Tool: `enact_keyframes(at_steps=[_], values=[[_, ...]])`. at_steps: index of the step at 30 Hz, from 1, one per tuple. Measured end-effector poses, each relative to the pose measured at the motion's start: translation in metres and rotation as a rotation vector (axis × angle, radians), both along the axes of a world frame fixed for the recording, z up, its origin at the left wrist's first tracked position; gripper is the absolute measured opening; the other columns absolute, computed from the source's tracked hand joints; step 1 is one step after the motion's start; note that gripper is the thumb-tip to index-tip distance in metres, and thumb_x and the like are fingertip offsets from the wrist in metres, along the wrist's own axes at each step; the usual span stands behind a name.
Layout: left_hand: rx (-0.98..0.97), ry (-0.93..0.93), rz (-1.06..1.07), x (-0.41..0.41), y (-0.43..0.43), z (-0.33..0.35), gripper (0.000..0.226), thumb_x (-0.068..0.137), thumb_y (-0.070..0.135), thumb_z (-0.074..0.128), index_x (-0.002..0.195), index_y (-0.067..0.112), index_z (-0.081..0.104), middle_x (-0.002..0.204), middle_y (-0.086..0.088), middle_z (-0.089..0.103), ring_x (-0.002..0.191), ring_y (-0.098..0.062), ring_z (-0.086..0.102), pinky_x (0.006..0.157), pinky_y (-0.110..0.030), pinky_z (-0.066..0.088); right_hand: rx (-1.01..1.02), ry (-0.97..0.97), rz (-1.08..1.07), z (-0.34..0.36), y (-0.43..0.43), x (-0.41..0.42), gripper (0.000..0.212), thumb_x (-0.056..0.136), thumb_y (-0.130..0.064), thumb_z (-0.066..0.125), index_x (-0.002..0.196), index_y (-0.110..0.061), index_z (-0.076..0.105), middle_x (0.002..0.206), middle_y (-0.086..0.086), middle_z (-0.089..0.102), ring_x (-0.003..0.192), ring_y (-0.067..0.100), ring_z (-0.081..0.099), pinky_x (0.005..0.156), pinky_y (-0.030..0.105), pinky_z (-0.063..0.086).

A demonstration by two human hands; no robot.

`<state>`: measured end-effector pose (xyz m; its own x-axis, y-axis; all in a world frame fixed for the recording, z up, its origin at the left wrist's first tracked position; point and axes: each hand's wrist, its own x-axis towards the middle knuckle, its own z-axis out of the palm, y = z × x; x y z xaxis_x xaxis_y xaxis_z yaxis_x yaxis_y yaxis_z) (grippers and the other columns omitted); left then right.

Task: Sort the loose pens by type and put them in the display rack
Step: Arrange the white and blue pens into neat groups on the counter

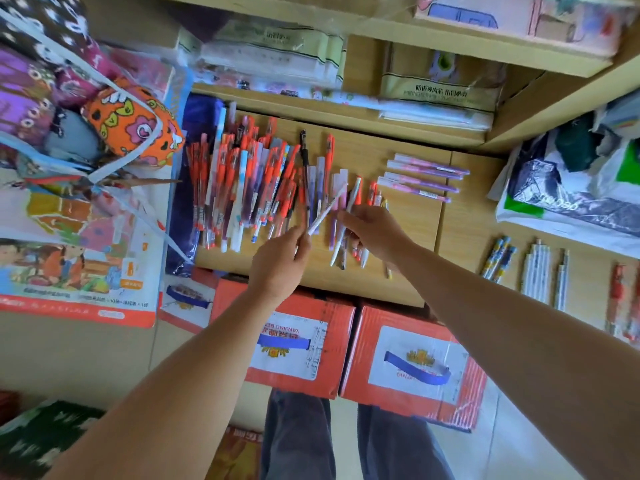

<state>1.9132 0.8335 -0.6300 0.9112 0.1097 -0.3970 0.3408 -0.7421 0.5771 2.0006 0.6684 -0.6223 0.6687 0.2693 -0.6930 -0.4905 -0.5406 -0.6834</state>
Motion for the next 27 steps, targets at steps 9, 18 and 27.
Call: enact_keyframes(at_steps=[9, 18, 27], values=[[-0.337, 0.107, -0.033, -0.003, -0.079, 0.002, 0.024, 0.095, 0.033, 0.055, 0.102, 0.013, 0.066, 0.096, 0.004, 0.072, 0.09, -0.01, 0.067, 0.083, -0.034, 0.053, -0.012, -0.014, 0.002, 0.004, -0.069, -0.021, 0.027, 0.094, -0.03, 0.058, 0.083, -0.008, 0.066, 0.057, -0.002, 0.051, 0.05, 0.011, 0.045, 0.053, 0.023, 0.037], [-0.276, 0.202, -0.145, 0.006, -0.169, -0.005, 0.021, 0.094, 0.03, 0.058, 0.089, 0.01, 0.065, 0.082, -0.001, 0.072, 0.074, -0.013, 0.066, 0.074, -0.036, 0.054, -0.303, -0.096, -0.2, -0.015, -0.206, -0.054, 0.021, 0.095, -0.023, 0.052, 0.079, -0.011, 0.058, 0.063, 0.004, 0.053, 0.053, 0.02, 0.05, 0.053, 0.027, 0.04], [-0.259, 0.225, -0.197, 0.017, -0.244, -0.014, 0.017, 0.092, 0.026, 0.062, 0.081, 0.013, 0.062, 0.076, -0.004, 0.066, 0.064, -0.025, 0.065, 0.067, -0.041, 0.053, -0.387, -0.116, -0.366, -0.031, -0.313, -0.068, 0.015, 0.089, -0.02, 0.064, 0.093, -0.005, 0.065, 0.062, -0.001, 0.057, 0.063, 0.026, 0.056, 0.07, 0.043, 0.052]])
